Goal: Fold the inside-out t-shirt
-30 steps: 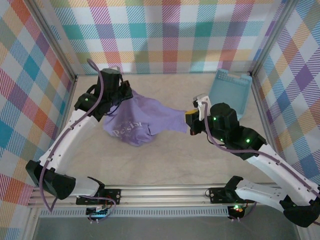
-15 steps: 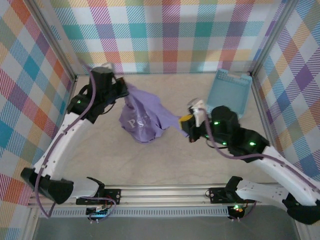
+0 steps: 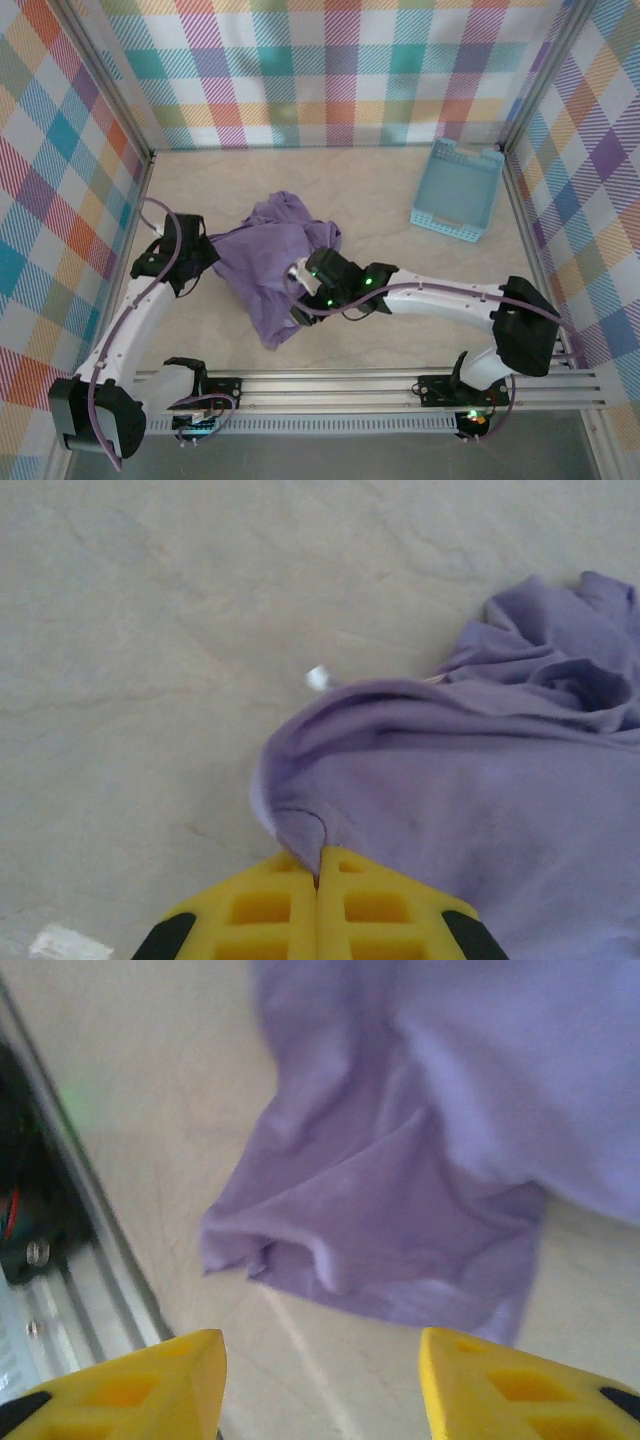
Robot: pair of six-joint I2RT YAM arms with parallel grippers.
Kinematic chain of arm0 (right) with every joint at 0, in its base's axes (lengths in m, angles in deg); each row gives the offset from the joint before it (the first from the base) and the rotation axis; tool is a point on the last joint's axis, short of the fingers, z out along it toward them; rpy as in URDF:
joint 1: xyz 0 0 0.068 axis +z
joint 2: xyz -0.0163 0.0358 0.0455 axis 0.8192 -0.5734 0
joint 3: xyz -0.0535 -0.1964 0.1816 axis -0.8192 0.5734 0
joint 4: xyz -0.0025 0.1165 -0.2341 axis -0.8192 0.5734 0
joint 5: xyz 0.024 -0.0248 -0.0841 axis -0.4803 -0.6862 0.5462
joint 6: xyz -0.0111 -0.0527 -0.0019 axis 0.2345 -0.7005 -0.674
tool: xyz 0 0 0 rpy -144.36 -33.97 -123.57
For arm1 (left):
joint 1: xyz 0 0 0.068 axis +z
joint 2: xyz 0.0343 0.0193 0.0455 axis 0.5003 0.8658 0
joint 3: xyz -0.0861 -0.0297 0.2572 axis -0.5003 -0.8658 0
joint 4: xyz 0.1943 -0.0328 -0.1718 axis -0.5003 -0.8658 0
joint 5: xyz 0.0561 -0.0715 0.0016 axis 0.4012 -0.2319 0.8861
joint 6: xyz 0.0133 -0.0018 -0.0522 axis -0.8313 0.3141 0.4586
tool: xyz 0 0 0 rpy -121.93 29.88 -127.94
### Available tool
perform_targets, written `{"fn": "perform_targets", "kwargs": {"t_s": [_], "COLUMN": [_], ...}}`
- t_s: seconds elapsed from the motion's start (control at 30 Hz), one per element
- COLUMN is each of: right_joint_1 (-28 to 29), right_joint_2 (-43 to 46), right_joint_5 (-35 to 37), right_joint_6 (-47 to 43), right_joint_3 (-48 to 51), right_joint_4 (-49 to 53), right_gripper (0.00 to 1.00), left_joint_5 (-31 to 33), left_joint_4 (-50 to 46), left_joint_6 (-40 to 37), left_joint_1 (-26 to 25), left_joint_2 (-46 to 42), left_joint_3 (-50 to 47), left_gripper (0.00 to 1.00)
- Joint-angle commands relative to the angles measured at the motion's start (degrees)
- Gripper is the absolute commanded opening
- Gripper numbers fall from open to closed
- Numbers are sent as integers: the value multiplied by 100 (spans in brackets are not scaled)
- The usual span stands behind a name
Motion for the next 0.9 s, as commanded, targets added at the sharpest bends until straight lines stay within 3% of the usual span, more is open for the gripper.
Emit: {"fn": "perform_targets", "kwargs": {"t_s": [0.0, 0.1, 0.2, 0.43, 0.57, 0.63, 0.67, 0.87], "right_joint_1": [-925, -1776, -2260, -2579, -2605, -2635, -2663, -2821], "right_joint_2": [134, -490, -1250, -2550, -2773, -2661, -2503, -556], "right_joint_5": [214, 316, 170, 139, -343, -91, 59, 1618], "right_joint_6": [401, 799, 1073, 1339, 1259, 1114, 1041, 322], "right_joint_3": [-316, -780, -1270, -2383, -2556, -2709, -2715, -2687], "right_joint_4": [-63, 148, 134, 420, 321, 571, 619, 1111], "right_gripper": [57, 59, 57, 57, 33, 5, 0, 0], "left_joint_5": [122, 111, 92, 183, 199, 226, 239, 208], "left_joint_4": [338, 387, 388, 316, 285, 220, 167, -109], "left_joint_6": [207, 240, 257, 254, 251, 234, 232, 155], "left_joint_1": [70, 70, 84, 96, 96, 109, 135, 342], "left_joint_2": [-213, -304, -368, -392, -272, -150, -97, 130], "left_joint_3": [-230, -377, -404, -334, -181, 61, 211, 1832], "left_gripper": [0, 0, 0, 0, 0, 0, 0, 0]}}
